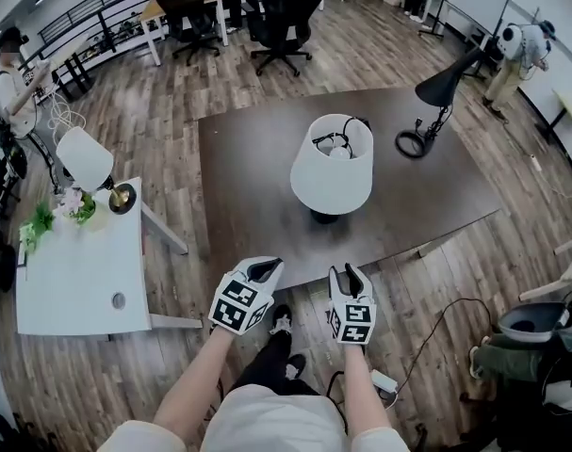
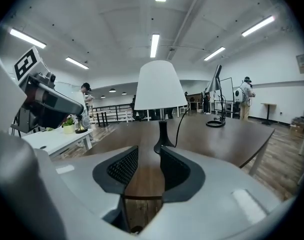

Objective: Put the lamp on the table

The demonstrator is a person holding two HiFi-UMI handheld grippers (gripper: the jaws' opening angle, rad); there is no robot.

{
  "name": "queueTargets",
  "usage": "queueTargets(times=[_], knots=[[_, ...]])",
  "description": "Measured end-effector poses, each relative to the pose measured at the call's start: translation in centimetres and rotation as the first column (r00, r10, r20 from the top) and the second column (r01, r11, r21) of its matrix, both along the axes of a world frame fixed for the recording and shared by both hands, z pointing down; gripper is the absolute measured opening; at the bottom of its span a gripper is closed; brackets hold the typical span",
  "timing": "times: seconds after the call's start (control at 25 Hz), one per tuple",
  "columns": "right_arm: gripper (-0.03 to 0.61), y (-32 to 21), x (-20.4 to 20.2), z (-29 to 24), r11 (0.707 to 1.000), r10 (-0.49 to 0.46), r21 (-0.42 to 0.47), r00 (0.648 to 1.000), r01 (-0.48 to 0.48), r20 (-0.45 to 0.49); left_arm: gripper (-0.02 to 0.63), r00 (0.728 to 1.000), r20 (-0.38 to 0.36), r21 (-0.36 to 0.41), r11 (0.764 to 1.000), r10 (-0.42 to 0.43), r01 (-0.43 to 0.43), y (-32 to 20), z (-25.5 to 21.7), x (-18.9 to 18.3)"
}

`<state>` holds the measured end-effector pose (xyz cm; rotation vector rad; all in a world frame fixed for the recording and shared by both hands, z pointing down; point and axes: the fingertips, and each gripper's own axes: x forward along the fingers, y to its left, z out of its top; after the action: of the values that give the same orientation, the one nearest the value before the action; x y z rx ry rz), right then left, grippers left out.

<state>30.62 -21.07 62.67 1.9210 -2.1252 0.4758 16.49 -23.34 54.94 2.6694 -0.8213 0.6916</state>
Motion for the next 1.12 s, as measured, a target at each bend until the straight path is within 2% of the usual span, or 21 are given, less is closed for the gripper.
queueTargets(times=[0.28,0.56,1.12], knots=[[0.147,3.4,-0.5,-2.5,1.0,0.005,-0.015,1.0,-0.005,0.014,0.0,1.0,0.008,0.01,1.0,0.003,-0.003,2.6,-0.6,-0.3],[0.118,6.0,-0.5,-4.1,0.999,0.031,-0.02,0.999,-0.03,0.035,0.0,0.994,0.074,0.016,0.996,0.083,-0.085,5.1,-0.5,-0.1],[0.026,8.4,-1.5,-5.3,0.997,0.082,-0.011,0.995,-0.081,0.061,0.0,0.999,-0.019,-0.009,0.999,-0.048,0.048,7.7,-1.7,-0.7]])
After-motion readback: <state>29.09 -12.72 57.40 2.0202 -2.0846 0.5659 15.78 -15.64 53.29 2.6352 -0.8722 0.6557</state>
